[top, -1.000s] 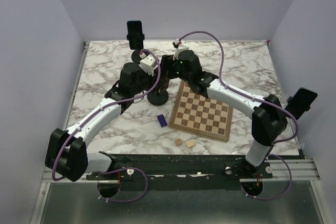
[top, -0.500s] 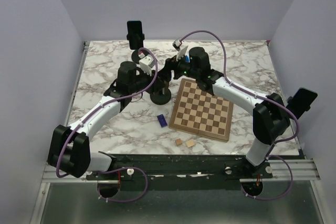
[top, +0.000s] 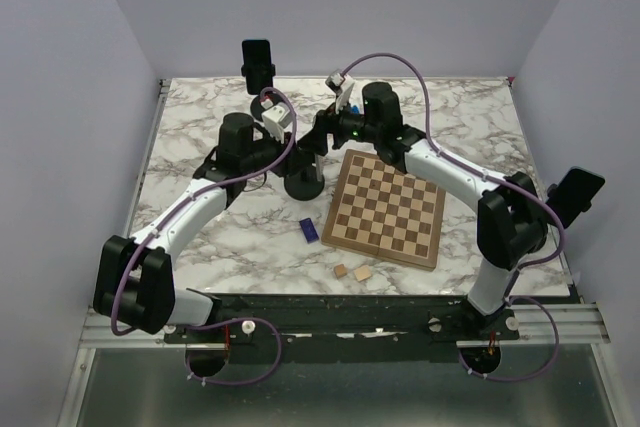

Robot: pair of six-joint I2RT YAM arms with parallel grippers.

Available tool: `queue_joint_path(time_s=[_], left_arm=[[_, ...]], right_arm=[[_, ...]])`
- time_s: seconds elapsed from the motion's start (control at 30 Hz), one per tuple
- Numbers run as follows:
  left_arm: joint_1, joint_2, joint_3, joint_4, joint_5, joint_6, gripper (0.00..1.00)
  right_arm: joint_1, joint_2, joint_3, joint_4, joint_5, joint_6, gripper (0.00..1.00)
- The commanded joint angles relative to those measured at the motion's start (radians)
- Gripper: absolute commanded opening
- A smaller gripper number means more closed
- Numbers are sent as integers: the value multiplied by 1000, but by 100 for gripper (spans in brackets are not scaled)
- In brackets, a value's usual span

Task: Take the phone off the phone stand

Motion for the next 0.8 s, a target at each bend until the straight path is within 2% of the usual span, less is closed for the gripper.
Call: queue_joint_path(time_s=[0.0, 0.13, 0.27, 0.5, 0.6, 0.77], left_arm=[[24, 18, 43, -97, 42, 78, 1], [21, -28, 56, -130, 25, 85, 22], [19, -95, 56, -145, -32, 90, 33], [19, -266, 24, -145, -185, 97, 60], [19, -336, 3, -127, -247, 78, 65], [18, -370, 17, -149, -275, 45, 68]], right_arm=[[40, -38, 60, 54, -262, 100, 1], [44, -55, 56, 57, -217, 146, 1], [60, -83, 63, 16, -110, 172, 1], [62, -214, 37, -145, 215, 209, 1], [62, -292, -25, -186, 342, 221, 1], [60, -412, -153, -210, 592, 224, 1]])
